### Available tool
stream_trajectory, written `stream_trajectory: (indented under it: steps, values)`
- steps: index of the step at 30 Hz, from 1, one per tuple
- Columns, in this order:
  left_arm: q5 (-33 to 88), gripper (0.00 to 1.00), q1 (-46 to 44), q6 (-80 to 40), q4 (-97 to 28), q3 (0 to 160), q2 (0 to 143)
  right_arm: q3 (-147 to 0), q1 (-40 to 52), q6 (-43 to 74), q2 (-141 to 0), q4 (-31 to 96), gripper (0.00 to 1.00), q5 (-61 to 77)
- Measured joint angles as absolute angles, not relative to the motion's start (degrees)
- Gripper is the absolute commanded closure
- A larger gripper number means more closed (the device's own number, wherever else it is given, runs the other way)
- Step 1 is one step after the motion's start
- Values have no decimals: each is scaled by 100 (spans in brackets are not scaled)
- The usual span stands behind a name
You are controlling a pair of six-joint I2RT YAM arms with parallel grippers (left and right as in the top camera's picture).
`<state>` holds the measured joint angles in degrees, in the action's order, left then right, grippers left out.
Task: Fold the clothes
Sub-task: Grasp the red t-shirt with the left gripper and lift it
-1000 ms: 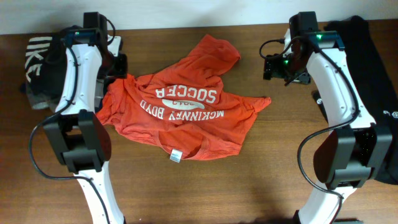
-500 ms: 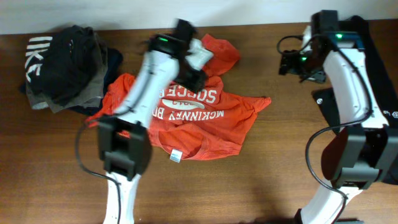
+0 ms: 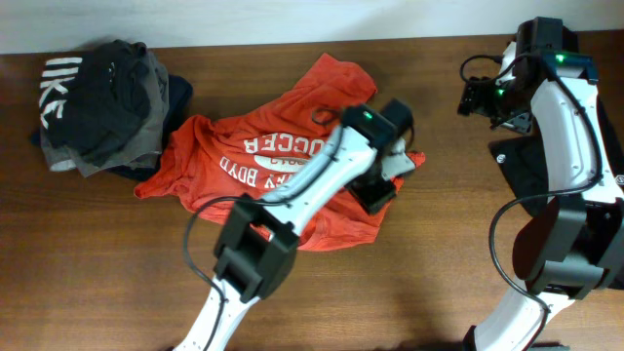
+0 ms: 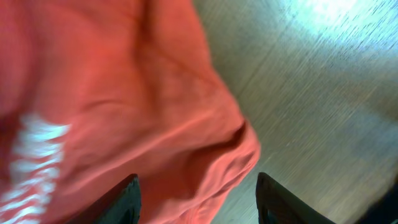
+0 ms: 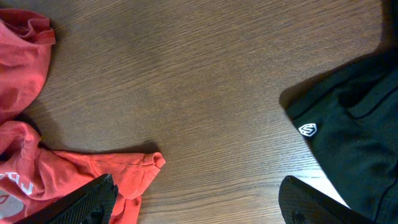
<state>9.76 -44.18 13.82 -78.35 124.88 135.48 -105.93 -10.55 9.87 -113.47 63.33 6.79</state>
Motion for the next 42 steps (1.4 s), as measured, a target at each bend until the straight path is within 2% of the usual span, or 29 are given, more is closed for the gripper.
stream_trajectory:
  steps: [14,15,19,21,22,30,37,42]
  values:
    - [703,42,-4980,139,-7384,12514,14175,-10593,-1070,985,-11347,6270,12,696]
    - [690,51,-4980,78,-7389,12514,14263,-10593,-1070,985,-11347,6263,12,696]
    - [644,74,-4971,-75,-7336,12538,14350,-10593,-1070,987,-11347,6224,12,696]
    - [626,95,-4969,-130,-7314,12538,14359,-10593,-1070,985,-11347,6228,12,696]
    - [602,99,-4969,-158,-7297,12538,14359,-10593,-1070,982,-11347,6224,12,696]
    - [294,99,-4969,-397,-7330,12558,14359,-10593,-1072,985,-11347,6193,12,696]
    - [-311,99,-4589,-419,-9244,13736,14346,-10593,-1192,985,-11347,6027,12,808]
    - [-687,99,-4121,-416,-9601,14717,13850,-10593,-1330,987,-11347,5861,12,1181]
